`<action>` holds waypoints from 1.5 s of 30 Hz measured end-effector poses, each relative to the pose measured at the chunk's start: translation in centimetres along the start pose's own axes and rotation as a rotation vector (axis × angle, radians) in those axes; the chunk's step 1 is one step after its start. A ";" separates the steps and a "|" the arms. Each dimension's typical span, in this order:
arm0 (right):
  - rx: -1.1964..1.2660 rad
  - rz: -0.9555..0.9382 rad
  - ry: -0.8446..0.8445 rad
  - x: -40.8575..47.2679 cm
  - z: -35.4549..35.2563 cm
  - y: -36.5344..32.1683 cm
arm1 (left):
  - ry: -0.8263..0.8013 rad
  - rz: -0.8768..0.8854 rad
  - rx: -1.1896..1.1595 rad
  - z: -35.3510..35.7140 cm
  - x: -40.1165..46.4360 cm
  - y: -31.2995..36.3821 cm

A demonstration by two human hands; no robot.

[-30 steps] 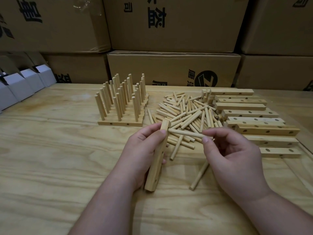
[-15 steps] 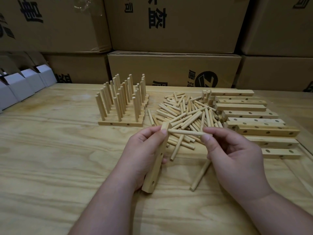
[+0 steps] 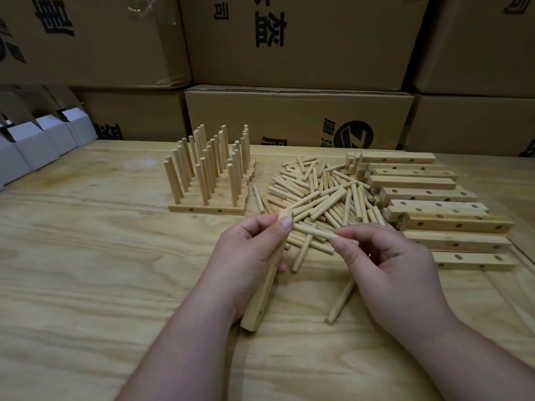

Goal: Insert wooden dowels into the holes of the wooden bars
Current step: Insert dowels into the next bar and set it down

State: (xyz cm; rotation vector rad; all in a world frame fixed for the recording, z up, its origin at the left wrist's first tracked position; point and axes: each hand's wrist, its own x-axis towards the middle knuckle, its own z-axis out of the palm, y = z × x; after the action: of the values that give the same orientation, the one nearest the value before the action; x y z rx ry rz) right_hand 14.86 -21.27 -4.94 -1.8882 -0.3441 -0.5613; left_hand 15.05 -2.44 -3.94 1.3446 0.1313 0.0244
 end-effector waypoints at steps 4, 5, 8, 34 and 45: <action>-0.011 0.044 0.001 0.0 -0.1 0.1 | 0.005 0.024 0.007 0.2 -0.1 -0.1; -0.009 0.051 0.000 0.0 -0.2 0.1 | 0.004 0.030 0.011 0.2 -0.1 0.0; 0.026 0.071 0.030 0.1 -0.2 -0.1 | -0.010 0.039 0.007 0.2 -0.1 0.0; -0.680 -0.071 -0.869 2.8 -4.5 -1.4 | 0.128 -0.037 -0.106 -0.4 0.8 -0.3; -0.447 -0.137 -0.506 2.4 -3.6 -1.8 | 0.113 0.000 -0.054 0.1 0.4 -0.3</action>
State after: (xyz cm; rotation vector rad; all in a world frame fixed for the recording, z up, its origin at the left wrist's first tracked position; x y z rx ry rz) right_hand 15.17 -24.01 -1.15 -2.4498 -0.7286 -0.2498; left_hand 15.44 -2.52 -4.24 1.2896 0.2244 0.1031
